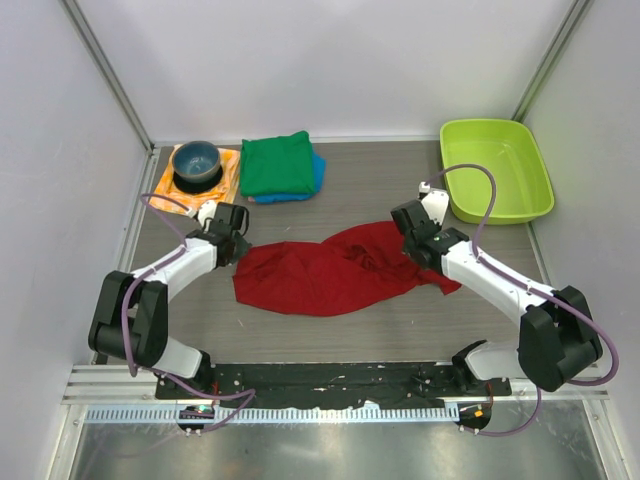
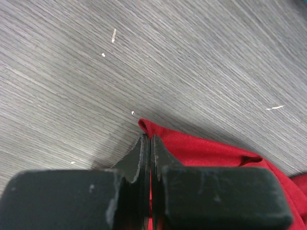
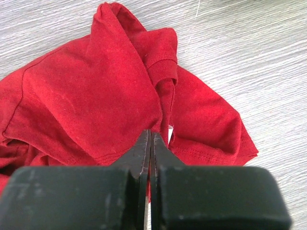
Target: Fold and stack the t-shirts
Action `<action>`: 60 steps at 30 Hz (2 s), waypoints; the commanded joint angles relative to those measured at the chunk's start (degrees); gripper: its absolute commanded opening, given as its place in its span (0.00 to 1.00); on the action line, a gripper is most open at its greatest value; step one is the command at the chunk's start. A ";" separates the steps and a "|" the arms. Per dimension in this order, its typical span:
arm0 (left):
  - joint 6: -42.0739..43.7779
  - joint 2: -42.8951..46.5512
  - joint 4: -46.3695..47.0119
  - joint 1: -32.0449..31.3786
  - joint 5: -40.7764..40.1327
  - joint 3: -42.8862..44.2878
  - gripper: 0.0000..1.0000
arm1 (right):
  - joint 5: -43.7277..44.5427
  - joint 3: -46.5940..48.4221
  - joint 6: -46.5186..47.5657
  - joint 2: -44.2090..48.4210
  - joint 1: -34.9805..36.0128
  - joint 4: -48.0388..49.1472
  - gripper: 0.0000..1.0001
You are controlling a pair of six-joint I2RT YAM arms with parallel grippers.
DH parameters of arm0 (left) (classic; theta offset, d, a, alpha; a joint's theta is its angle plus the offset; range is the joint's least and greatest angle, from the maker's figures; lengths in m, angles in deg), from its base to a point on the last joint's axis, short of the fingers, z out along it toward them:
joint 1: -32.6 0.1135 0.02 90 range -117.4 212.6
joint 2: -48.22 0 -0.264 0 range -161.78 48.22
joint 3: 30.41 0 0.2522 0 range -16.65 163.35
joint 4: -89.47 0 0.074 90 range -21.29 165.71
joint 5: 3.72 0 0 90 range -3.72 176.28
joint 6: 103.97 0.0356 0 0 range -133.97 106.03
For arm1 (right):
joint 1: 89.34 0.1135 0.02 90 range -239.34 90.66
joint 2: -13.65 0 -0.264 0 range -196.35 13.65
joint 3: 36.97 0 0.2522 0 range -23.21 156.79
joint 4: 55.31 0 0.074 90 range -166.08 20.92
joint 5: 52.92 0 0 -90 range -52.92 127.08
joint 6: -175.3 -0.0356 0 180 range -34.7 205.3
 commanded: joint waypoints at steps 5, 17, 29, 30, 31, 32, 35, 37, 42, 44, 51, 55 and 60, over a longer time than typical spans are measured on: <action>0.13 7.08 -3.01 0.06 1.03 4.23 0.00 | -0.84 7.54 1.61 5.23 -0.27 1.28 0.01; 8.02 21.76 -11.36 0.06 7.09 21.80 0.00 | -6.20 30.91 13.11 14.45 -0.27 -1.80 0.01; 17.18 41.19 -8.20 0.06 21.50 40.87 0.00 | -36.05 59.55 23.68 20.70 -0.27 -3.29 0.01; 17.35 41.81 -7.85 0.06 22.90 43.41 0.00 | -39.13 63.93 23.24 20.79 -0.27 -3.38 0.01; 17.53 42.34 -8.11 0.06 23.70 44.83 0.00 | -41.08 65.89 22.63 20.88 -0.27 -3.04 0.01; 17.53 43.13 -8.28 0.06 24.40 46.41 0.00 | -42.40 67.91 21.49 20.96 -0.36 -2.51 0.01; 17.36 44.18 -9.25 0.06 26.87 52.82 0.00 | -46.46 78.35 19.72 20.88 -0.80 -2.16 0.01; 17.27 44.10 -9.69 0.06 27.83 57.31 0.00 | -48.39 82.41 18.24 19.74 -2.12 -2.15 0.01; 16.48 41.91 -10.04 0.06 30.03 64.42 0.00 | -49.88 88.58 15.59 17.28 -5.37 -1.28 0.01; 16.39 40.94 -9.95 0.06 30.21 65.31 0.00 | -49.00 88.32 15.24 16.49 -6.60 -1.36 0.01; 16.22 39.53 -4.34 0.06 27.67 50.85 0.00 | -42.95 73.32 16.64 17.00 -7.39 0.65 0.01; 14.11 39.97 1.46 0.06 25.38 36.52 0.00 | -37.68 61.27 19.01 17.10 -7.39 3.73 0.01; 11.83 37.52 9.20 -0.03 23.19 19.37 0.00 | -29.24 44.22 20.60 15.17 -7.39 10.22 0.01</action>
